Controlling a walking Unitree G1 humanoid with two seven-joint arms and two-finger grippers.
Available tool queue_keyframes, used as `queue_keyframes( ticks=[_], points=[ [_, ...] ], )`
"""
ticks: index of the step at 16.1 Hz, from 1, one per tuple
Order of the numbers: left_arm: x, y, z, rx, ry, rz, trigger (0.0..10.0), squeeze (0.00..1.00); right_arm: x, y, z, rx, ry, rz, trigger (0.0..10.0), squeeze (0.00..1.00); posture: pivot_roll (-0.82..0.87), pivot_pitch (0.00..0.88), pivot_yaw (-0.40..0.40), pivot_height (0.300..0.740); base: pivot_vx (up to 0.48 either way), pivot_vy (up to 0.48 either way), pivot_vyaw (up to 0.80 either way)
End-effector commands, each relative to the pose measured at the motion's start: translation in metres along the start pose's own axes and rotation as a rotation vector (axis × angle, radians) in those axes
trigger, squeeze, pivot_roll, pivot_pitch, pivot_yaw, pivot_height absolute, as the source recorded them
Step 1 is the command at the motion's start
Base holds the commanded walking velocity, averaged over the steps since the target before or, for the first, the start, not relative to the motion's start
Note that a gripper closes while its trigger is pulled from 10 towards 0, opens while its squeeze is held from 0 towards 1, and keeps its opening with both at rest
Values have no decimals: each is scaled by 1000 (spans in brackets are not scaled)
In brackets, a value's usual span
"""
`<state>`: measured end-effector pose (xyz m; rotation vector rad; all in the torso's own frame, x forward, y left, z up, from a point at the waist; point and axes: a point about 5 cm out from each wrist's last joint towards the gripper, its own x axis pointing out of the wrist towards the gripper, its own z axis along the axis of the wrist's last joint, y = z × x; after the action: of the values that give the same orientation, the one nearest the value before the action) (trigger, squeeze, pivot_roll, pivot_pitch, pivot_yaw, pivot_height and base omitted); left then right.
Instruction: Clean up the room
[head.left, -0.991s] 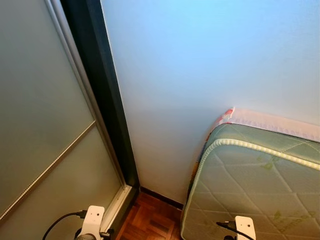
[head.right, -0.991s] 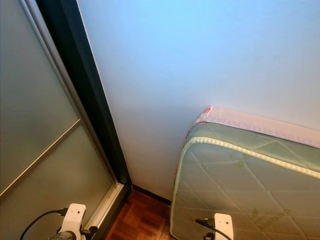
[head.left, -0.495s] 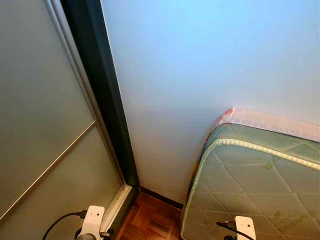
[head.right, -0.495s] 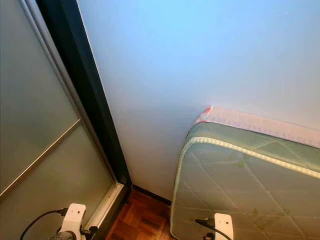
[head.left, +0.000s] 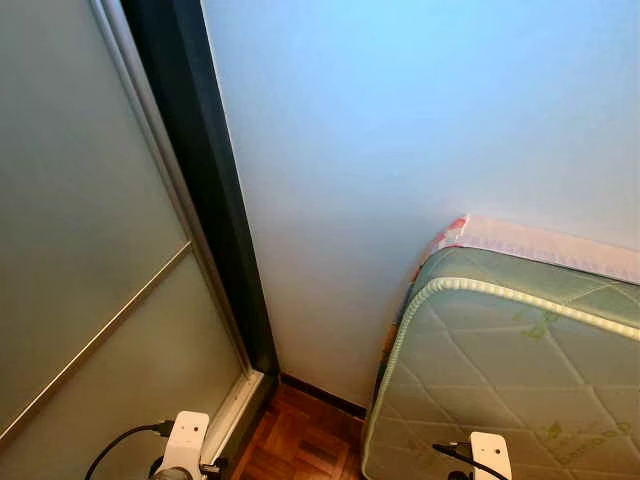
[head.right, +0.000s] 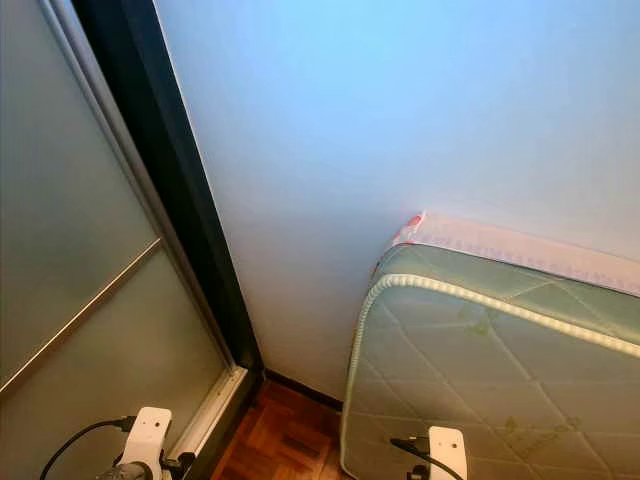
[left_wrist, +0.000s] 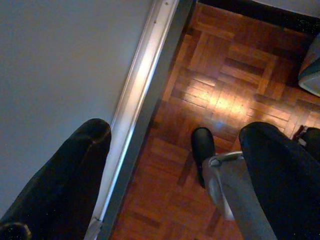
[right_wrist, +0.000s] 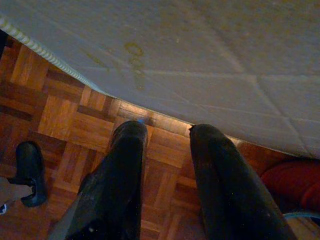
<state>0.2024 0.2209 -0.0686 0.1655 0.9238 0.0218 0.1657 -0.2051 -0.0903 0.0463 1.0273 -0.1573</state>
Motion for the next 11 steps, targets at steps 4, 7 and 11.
queue_keyframes(
  ticks=[4,7,11],
  points=[
    [-5,7,-18,-287,-17,10,10000,0,2,13,37,18,-116,145,10000,0,199,60,-56,740,0,0,0],
    [-5,7,-18,-287,-17,10,10000,0,2,13,37,18,-116,145,10000,0,199,60,-56,740,0,0,0],
    [-5,7,-18,-287,-17,10,10000,0,2,13,37,18,-116,145,10000,0,199,60,-56,740,0,0,0]
  ],
)
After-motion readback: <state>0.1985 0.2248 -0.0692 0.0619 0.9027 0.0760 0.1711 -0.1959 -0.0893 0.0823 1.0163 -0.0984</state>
